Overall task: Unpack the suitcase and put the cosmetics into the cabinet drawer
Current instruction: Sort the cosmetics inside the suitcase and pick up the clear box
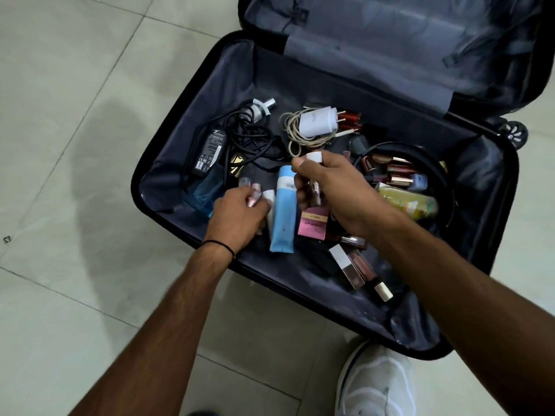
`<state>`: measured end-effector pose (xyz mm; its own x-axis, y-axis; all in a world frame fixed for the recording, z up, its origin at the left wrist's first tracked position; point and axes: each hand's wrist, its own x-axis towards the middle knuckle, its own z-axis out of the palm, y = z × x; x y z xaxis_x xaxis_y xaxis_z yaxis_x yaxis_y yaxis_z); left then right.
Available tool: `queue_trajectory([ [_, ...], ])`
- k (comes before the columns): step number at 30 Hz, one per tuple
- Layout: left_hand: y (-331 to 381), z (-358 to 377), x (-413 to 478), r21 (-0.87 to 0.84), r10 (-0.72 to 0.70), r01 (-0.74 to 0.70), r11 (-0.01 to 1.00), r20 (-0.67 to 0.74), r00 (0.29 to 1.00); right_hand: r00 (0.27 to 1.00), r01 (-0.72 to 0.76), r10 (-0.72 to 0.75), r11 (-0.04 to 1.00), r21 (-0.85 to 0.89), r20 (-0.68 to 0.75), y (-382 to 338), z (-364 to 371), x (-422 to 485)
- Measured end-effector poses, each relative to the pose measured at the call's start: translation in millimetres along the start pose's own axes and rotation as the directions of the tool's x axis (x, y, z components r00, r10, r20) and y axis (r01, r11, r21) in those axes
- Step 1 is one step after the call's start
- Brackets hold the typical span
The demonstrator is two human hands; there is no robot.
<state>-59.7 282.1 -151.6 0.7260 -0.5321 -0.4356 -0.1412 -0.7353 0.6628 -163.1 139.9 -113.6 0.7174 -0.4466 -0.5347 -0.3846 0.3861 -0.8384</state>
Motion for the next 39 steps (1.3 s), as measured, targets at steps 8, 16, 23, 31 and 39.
queue_trajectory([
  [8, 43.1, 31.8, 6.6, -0.02, 0.362, -0.367, 0.93, -0.126, 0.924, 0.889, 0.159, -0.338, 0.861, -0.482, -0.31, -36.1, -65.5, 15.2],
  [16, 78.8, 39.5, 55.3, 0.22, 0.541, -0.505, 0.835, -0.157, 0.826, 0.949, -0.08, -0.242, 0.434, -0.897, -0.201, -1.6, -98.2, 24.4],
  [23, 101.1, 51.2, 103.1, 0.429, 0.528, -0.486, 0.761, 0.024, 0.849, 0.936, -0.073, -0.279, 0.443, -0.893, -0.216, 19.7, -81.6, 10.5],
  [31, 104.8, 34.3, 105.4, 0.297, 0.478, -0.45, 0.842, -0.025, 0.878, 0.94, -0.061, -0.204, 0.687, -0.725, -0.273, 5.9, -91.8, 4.3],
  [39, 69.2, -0.8, 66.4, 0.322, 0.428, -0.46, 0.827, 0.169, 0.888, 0.935, -0.112, -0.119, 0.796, -0.595, -0.335, 0.4, -98.7, 6.1],
])
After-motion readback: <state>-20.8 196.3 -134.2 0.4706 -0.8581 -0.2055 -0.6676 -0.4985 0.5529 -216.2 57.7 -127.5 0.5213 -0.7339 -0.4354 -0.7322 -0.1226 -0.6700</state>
